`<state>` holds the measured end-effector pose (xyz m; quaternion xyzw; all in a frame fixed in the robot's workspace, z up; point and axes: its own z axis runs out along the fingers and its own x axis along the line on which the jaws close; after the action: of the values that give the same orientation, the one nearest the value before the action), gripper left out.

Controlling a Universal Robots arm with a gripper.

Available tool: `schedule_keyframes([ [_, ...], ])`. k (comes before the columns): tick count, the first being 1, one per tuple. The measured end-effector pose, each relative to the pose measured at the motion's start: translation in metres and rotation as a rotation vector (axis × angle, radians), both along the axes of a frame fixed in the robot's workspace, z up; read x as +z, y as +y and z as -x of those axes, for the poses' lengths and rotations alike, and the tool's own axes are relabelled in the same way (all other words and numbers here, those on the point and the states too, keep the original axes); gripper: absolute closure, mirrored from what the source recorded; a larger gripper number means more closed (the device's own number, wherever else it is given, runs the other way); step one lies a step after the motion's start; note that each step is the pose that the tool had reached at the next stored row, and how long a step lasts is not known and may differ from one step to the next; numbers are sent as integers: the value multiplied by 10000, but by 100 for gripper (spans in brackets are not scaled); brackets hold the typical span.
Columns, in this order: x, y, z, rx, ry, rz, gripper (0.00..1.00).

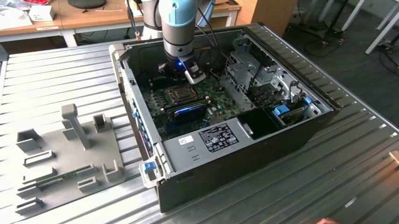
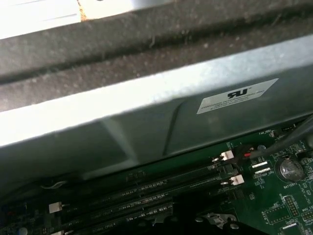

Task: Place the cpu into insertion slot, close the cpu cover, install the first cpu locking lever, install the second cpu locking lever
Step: 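Install the first cpu locking lever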

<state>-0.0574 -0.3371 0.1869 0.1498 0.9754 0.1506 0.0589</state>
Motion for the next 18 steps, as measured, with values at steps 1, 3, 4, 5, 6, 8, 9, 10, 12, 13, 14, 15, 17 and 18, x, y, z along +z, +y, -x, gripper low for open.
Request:
schedule_keyframes([
  [1,3,0,0,0,-2,-2,90],
  [3,13,1,-1,-1,-6,-7,90],
  [4,19,1,-1,0,-7,-8,90],
  [5,27,1,-1,0,-6,-8,90],
  [6,37,0,0,1,0,0,90],
  [8,50,0,0,1,0,-2,90],
  [9,55,0,0,0,0,0,90],
  [10,59,0,0,1,1,0,90],
  [12,61,0,0,0,-1,-1,90],
  [13,62,-1,-2,0,1,0,90],
  [14,62,-2,-4,1,1,0,90],
  [15,62,-3,-7,0,2,0,90],
  [17,63,-5,-10,-1,1,-6,90],
  [18,62,-6,-13,0,1,-16,90],
])
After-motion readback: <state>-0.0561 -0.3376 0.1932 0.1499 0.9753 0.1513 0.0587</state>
